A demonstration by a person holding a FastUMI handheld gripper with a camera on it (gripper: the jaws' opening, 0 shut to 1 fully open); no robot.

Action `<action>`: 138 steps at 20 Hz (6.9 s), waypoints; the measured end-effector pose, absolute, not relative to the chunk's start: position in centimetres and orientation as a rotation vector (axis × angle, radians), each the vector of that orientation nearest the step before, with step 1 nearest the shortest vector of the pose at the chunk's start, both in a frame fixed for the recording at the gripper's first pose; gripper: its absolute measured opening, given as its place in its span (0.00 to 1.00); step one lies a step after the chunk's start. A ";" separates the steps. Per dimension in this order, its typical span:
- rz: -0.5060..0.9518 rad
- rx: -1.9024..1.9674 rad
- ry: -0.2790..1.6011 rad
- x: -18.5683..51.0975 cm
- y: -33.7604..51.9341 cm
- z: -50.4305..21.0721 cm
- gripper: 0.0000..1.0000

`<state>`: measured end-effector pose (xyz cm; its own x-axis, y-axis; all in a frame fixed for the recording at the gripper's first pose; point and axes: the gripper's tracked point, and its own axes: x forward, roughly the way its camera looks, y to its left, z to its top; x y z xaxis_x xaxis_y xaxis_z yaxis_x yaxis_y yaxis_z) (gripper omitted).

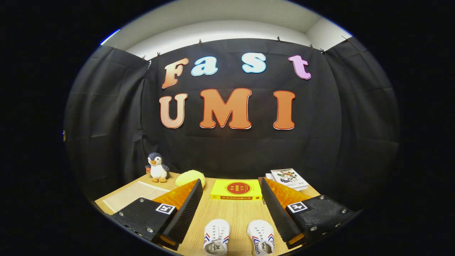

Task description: Open the storage box then place both shoes into the box .Put the left shoe in first, then the right shoe, with the right side of both shoes facing outward in a uniform manner.

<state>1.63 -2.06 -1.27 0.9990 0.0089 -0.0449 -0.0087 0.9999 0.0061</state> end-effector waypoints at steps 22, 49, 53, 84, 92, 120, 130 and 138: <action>0.696 1.022 0.861 1.0 16.8 -20.8 0.98; 0.847 0.980 0.701 0.4 22.3 -5.9 0.03; 0.907 0.950 0.689 0.4 26.1 -3.3 0.03; 0.517 0.381 0.570 6.0 28.5 -8.2 0.98; 0.248 0.304 0.539 6.1 11.9 -11.9 0.98; 0.115 0.057 0.996 2.2 -1.0 -32.6 0.89; 0.195 -0.014 1.234 1.7 1.4 -33.7 0.31; 0.165 0.196 1.152 1.9 1.0 -33.2 0.00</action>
<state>1.94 1.03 -33.15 0.3982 0.2295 -0.8881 -0.0286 0.9708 0.2380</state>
